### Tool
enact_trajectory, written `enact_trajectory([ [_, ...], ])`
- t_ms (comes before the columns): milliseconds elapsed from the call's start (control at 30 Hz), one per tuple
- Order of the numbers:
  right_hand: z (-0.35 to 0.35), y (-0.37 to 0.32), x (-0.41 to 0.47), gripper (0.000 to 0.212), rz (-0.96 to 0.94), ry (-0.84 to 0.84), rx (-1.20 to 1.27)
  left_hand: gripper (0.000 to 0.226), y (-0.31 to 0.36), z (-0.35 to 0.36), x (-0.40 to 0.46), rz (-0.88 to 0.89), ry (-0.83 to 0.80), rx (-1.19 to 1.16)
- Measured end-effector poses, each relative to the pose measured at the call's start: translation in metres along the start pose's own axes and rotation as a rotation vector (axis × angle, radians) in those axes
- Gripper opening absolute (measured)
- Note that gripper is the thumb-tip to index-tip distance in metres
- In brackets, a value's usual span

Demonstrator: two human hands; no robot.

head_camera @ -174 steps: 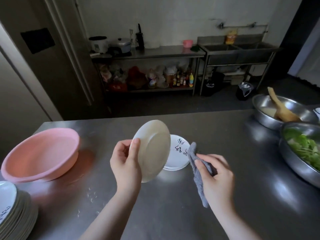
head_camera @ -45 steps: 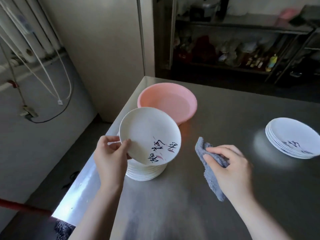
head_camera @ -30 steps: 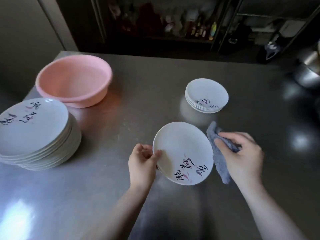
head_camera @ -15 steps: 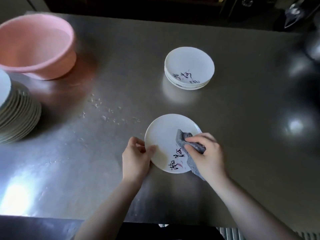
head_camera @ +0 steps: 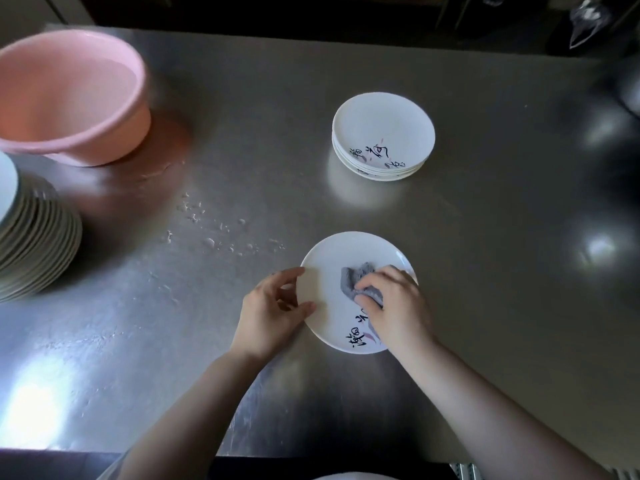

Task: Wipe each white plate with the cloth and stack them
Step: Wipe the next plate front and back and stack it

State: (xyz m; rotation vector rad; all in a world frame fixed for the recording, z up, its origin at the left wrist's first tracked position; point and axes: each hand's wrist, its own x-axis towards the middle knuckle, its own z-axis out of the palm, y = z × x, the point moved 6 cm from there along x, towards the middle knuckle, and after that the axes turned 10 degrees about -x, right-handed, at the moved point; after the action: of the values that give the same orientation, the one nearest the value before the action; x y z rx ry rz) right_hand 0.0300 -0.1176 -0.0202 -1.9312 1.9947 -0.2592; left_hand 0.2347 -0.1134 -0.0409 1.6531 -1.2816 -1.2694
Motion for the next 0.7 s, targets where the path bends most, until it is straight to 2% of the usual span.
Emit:
enact_trajectory([
  [67, 0.003, -0.016, 0.012, 0.014, -0.048, 0.003, -0.015, 0.053, -0.002, 0.0, 0.0, -0.017, 0.006, -0.04],
  [233, 0.015, -0.041, -0.017, 0.009, -0.313, -0.146, -0.012, 0.053, -0.002, 0.0, 0.001, -0.009, 0.0, -0.027],
  [367, -0.004, 0.002, -0.007, 0.015, -0.156, -0.121, 0.013, 0.054, -0.003, 0.0, 0.001, -0.012, 0.009, -0.039],
  [467, -0.006, 0.002, 0.026, 0.013, -0.025, -0.031, -0.032, 0.054, -0.001, 0.001, 0.001, -0.025, 0.003, -0.022],
  [533, -0.001, -0.004, 0.034, 0.015, 0.027, -0.036, -0.054, 0.053, 0.002, 0.001, 0.0, -0.024, -0.021, 0.022],
  [600, -0.004, -0.005, 0.034, 0.017, -0.004, -0.039, -0.039, 0.051, 0.012, -0.003, 0.006, 0.018, -0.041, 0.104],
  [700, -0.024, -0.006, 0.036, 0.02, -0.118, 0.089, -0.001, 0.039, 0.036, -0.009, 0.035, 0.141, 0.024, 0.252],
])
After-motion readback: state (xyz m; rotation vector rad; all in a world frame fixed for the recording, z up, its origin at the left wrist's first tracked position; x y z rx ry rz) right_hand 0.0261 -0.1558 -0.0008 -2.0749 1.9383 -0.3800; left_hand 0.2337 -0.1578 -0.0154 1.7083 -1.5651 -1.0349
